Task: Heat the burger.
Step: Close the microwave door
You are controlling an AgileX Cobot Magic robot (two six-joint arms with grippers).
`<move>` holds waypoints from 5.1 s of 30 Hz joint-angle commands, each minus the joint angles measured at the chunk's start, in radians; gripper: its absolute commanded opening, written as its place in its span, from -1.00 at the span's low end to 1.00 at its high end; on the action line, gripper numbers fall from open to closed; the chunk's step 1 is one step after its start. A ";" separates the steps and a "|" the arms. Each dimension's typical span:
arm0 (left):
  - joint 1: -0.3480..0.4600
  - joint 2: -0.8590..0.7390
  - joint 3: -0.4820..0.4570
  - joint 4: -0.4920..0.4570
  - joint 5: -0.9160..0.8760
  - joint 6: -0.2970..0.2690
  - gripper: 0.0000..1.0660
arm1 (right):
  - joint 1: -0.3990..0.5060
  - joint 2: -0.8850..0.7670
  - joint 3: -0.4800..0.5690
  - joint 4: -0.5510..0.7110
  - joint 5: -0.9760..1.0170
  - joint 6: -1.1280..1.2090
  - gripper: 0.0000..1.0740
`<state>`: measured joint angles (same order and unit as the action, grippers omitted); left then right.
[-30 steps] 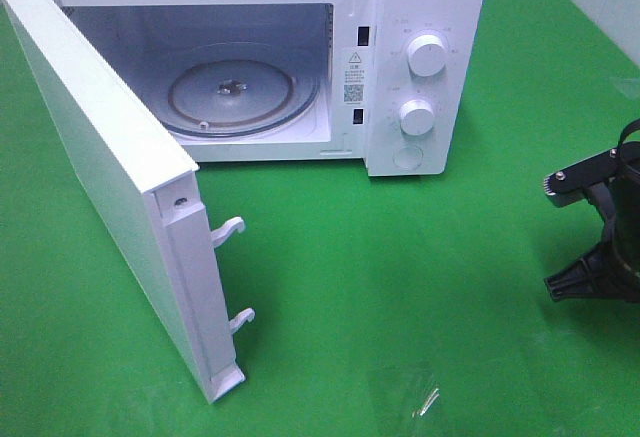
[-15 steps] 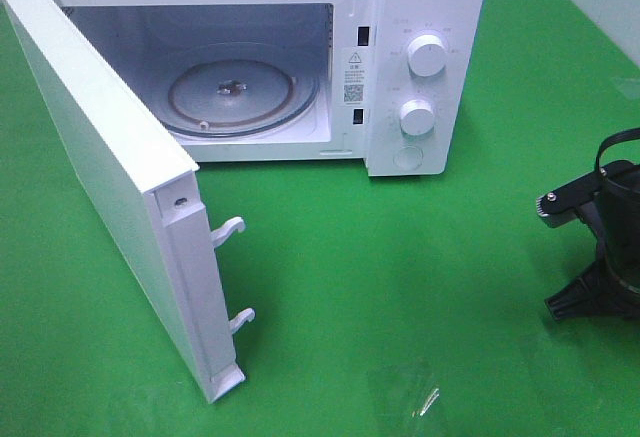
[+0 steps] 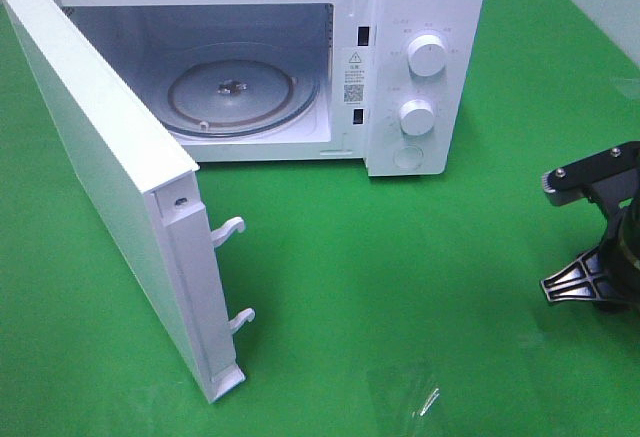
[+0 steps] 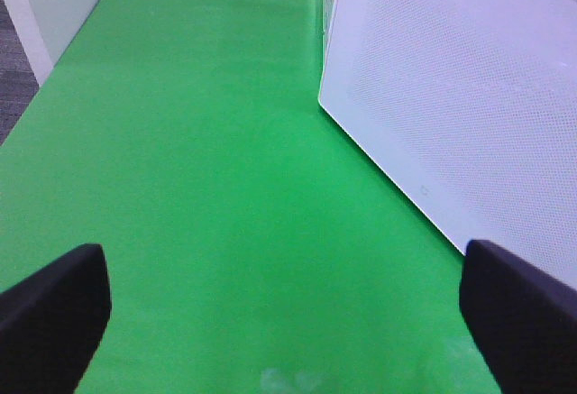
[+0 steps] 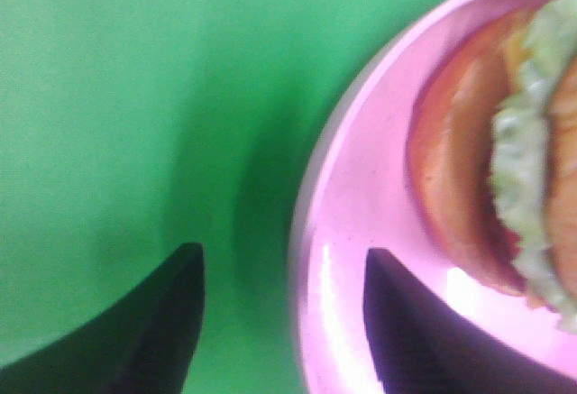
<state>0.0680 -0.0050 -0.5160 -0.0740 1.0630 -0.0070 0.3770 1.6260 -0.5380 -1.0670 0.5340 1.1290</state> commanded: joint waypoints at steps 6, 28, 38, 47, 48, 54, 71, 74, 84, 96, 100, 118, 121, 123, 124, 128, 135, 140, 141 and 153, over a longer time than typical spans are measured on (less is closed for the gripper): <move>0.001 -0.016 0.000 -0.002 0.003 0.001 0.88 | -0.001 -0.260 -0.007 0.321 -0.030 -0.402 0.56; 0.001 -0.016 0.000 -0.002 0.003 0.001 0.88 | -0.001 -0.680 -0.064 0.858 0.194 -0.994 0.44; 0.001 -0.016 0.000 -0.002 0.003 0.001 0.88 | -0.004 -0.974 -0.080 0.916 0.328 -1.030 0.43; 0.001 -0.016 0.000 -0.002 0.003 0.001 0.88 | -0.030 -1.167 -0.080 0.926 0.445 -1.024 0.43; 0.001 -0.016 0.000 -0.002 0.003 0.001 0.88 | -0.070 -1.206 -0.080 0.931 0.446 -1.032 0.42; 0.001 -0.016 0.000 -0.002 0.003 0.001 0.88 | -0.158 -1.328 -0.067 0.962 0.436 -1.077 0.42; 0.001 -0.016 0.000 -0.002 0.003 0.001 0.88 | -0.275 -1.607 0.047 0.976 0.429 -1.076 0.42; 0.001 -0.016 0.000 -0.002 0.003 0.001 0.88 | -0.283 -1.658 0.047 0.976 0.429 -1.078 0.42; 0.001 -0.016 0.000 -0.002 0.003 0.001 0.88 | -0.283 -1.657 0.047 0.976 0.429 -1.078 0.42; 0.001 -0.016 0.000 -0.002 0.003 0.001 0.88 | -0.283 -1.657 0.047 0.976 0.429 -1.078 0.42; 0.001 -0.016 0.000 -0.002 0.003 0.001 0.88 | -0.283 -1.657 0.047 0.976 0.429 -1.078 0.42; 0.001 -0.016 0.000 -0.002 0.003 0.001 0.88 | -0.283 -1.657 0.047 0.976 0.429 -1.078 0.42; 0.001 -0.016 0.000 -0.002 0.003 0.001 0.88 | -0.283 -1.657 0.047 0.976 0.429 -1.078 0.42; 0.001 -0.016 0.000 -0.004 0.003 0.001 0.88 | -0.283 -1.657 0.047 0.976 0.429 -1.078 0.42; 0.001 -0.016 0.000 -0.004 0.003 0.001 0.88 | -0.283 -1.657 0.047 0.976 0.429 -1.078 0.42; 0.001 -0.016 0.000 -0.010 0.002 0.000 0.88 | -0.283 -1.657 0.047 0.976 0.429 -1.078 0.42; 0.001 0.022 -0.039 -0.031 -0.021 0.000 0.86 | -0.283 -1.657 0.047 0.976 0.429 -1.078 0.42; 0.001 0.089 -0.042 -0.026 -0.082 0.000 0.73 | -0.283 -1.657 0.047 0.976 0.429 -1.078 0.42; 0.001 0.120 -0.042 -0.029 -0.123 0.000 0.66 | -0.283 -1.657 0.047 0.976 0.429 -1.078 0.42; 0.001 0.284 -0.042 -0.031 -0.291 0.000 0.14 | -0.283 -1.657 0.047 0.976 0.429 -1.078 0.42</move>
<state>0.0680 0.2750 -0.5520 -0.1010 0.8020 -0.0070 0.0970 -0.0040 -0.4910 -0.0950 0.9740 0.0600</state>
